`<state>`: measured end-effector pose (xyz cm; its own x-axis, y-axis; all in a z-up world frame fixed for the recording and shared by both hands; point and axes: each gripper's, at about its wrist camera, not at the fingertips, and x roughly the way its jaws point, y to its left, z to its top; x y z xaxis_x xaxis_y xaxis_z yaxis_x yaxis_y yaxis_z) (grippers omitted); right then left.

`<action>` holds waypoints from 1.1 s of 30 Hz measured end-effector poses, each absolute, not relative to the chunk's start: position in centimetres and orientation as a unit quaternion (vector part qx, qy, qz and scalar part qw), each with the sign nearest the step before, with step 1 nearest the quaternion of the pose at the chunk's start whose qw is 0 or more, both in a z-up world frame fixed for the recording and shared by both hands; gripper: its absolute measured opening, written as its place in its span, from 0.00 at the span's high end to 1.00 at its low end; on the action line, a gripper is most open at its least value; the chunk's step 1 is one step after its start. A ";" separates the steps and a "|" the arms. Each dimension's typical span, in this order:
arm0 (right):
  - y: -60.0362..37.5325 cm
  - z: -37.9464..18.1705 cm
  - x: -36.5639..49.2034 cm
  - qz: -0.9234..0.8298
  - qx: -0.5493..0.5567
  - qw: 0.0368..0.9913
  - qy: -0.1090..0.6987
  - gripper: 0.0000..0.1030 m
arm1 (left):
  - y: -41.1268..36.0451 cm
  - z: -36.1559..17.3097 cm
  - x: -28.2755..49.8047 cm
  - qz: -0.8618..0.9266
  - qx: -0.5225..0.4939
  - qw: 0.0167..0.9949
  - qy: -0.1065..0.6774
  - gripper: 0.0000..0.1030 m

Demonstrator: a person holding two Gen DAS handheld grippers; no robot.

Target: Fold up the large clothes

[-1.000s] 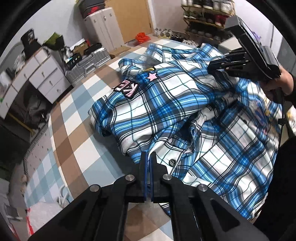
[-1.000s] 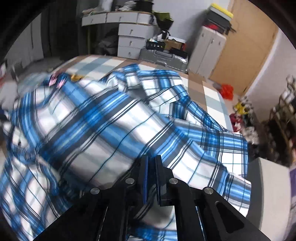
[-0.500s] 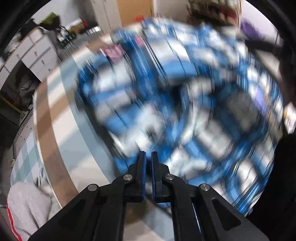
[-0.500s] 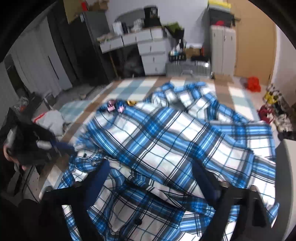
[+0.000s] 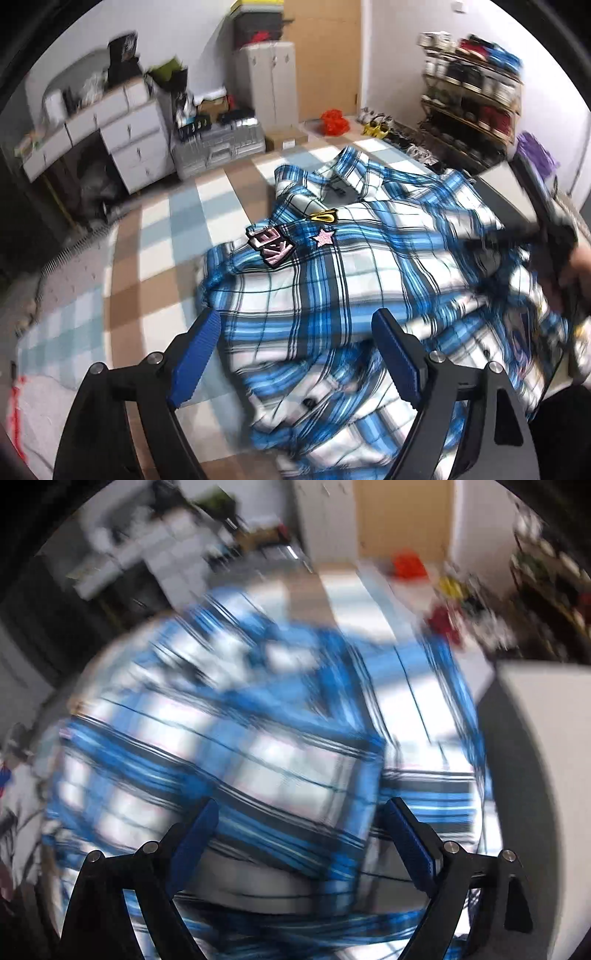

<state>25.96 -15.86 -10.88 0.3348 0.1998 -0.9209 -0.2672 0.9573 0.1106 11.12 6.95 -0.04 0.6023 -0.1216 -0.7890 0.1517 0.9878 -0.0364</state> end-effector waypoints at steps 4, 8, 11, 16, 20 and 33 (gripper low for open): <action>-16.6 -10.2 25.4 0.140 -0.051 0.833 0.533 0.12 | 7.2 -2.7 13.4 -0.077 -0.031 0.881 0.465 0.21; -16.9 -8.4 24.8 0.144 -0.056 0.865 0.478 0.10 | 6.7 -5.8 14.4 -0.065 -0.049 0.852 0.518 0.21; -16.3 -11.1 25.4 0.123 -0.113 0.841 0.514 0.11 | 7.1 -8.3 14.7 -0.048 -0.067 0.838 0.539 0.21; -18.6 -9.1 24.0 0.133 -0.049 0.849 0.509 0.11 | 7.5 -6.6 12.7 -0.055 -0.085 0.837 0.537 0.21; -20.9 -2.6 17.9 0.188 -0.011 0.888 0.421 0.10 | 8.0 -3.4 8.3 -0.066 -0.116 0.853 0.504 0.21; -27.3 6.6 -2.6 0.305 0.123 0.923 0.200 0.00 | 6.4 -0.9 -8.5 0.002 -0.101 0.904 0.416 0.21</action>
<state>-2.57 -27.29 6.61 0.7341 0.6123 -0.2935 -0.5144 0.7837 0.3482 -8.50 6.39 -0.94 0.6539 -0.0815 -0.7522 -0.0873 0.9794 -0.1820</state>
